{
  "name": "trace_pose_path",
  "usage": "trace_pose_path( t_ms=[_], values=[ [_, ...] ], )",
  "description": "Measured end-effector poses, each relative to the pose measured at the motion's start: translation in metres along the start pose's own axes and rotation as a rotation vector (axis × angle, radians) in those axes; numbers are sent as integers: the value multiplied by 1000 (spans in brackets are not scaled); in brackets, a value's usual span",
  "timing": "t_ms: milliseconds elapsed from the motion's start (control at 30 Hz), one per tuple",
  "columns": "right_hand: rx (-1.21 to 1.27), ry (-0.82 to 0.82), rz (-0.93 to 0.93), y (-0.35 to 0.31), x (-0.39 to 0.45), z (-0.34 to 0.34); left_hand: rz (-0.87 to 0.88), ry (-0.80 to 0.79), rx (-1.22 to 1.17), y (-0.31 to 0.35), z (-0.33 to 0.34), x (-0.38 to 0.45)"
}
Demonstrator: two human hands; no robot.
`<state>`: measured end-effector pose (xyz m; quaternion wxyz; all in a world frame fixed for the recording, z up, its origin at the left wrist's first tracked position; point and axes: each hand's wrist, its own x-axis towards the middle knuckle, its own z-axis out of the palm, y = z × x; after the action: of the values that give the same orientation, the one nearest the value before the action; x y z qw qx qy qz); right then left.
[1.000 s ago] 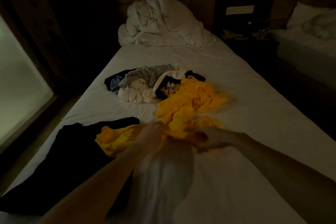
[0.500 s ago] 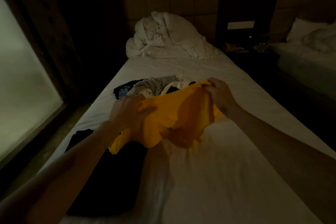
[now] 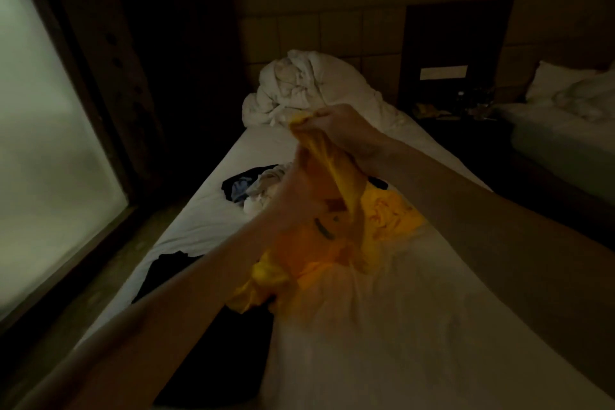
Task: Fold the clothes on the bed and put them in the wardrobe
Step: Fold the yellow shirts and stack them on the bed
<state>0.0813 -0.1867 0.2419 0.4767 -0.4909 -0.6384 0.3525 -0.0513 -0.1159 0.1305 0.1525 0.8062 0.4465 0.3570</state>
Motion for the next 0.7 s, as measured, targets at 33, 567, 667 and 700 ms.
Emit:
trace_pose_path(
  t_ms=[33, 567, 667, 700],
  values=[
    [-39, -49, -32, -5, 0, 5, -82, 39, -185, 12, 2, -1],
    [-15, -149, 221, 159, -33, 27, -280, 216, -1184, 31, -82, 26],
    [-50, -15, 192, 158, -29, 21, -331, 254, -1115, 7, -95, 13],
    [7, 22, 158, 153, -28, 17, -368, 248, -1102, -7, -101, 4]
  ],
)
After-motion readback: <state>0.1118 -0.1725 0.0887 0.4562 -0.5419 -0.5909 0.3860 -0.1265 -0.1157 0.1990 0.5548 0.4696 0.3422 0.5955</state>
